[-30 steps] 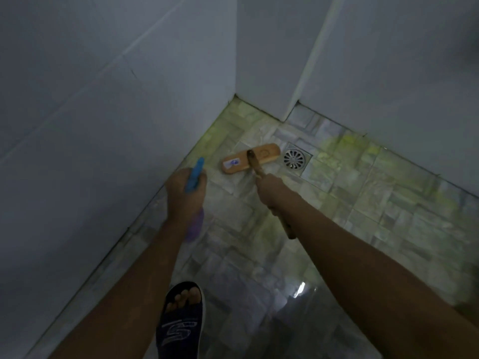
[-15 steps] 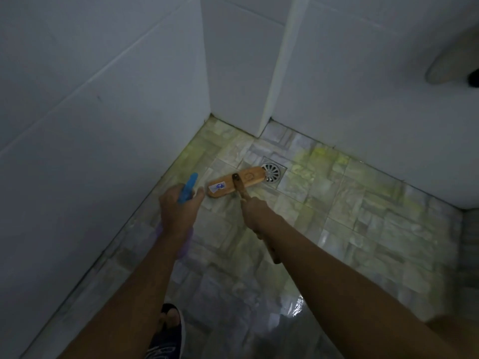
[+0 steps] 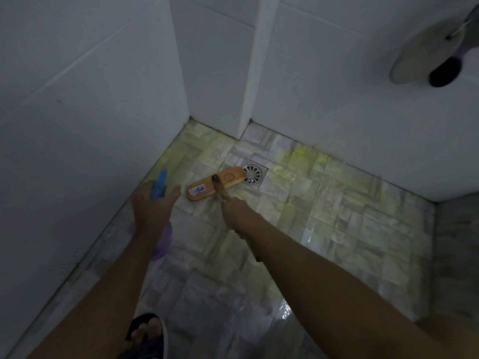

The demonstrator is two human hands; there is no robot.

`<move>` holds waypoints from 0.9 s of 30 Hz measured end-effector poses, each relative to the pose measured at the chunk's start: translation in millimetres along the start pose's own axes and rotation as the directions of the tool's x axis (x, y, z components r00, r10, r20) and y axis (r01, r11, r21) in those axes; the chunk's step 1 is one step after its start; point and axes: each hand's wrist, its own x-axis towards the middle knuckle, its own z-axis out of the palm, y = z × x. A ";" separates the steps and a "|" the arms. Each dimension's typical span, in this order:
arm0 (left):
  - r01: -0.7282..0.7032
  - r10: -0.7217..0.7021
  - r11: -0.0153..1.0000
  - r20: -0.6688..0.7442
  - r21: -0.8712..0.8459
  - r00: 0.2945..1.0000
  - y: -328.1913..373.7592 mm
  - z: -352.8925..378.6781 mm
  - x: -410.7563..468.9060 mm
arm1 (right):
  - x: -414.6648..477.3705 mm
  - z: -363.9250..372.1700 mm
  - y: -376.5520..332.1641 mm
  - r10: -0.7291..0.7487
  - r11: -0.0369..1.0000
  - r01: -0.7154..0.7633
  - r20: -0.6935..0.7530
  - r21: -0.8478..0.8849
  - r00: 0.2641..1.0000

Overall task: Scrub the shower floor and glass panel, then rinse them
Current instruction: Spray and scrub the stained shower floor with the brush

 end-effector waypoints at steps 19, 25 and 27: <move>0.044 -0.044 0.998 -0.017 0.034 0.999 3.9 -13.6 6.3 | -6.4 -4.3 10.4 0.121 0.856 -0.178 0.147 0.486 0.982; 0.085 -0.074 0.986 0.081 -0.141 0.994 -22.0 -28.1 0.7 | -8.4 14.3 18.3 0.102 0.953 -0.102 0.016 0.286 0.995; 0.085 -0.076 0.981 0.056 -0.174 0.996 -19.2 -29.1 -3.0 | -10.5 13.5 13.8 0.109 0.953 -0.109 0.015 0.282 0.994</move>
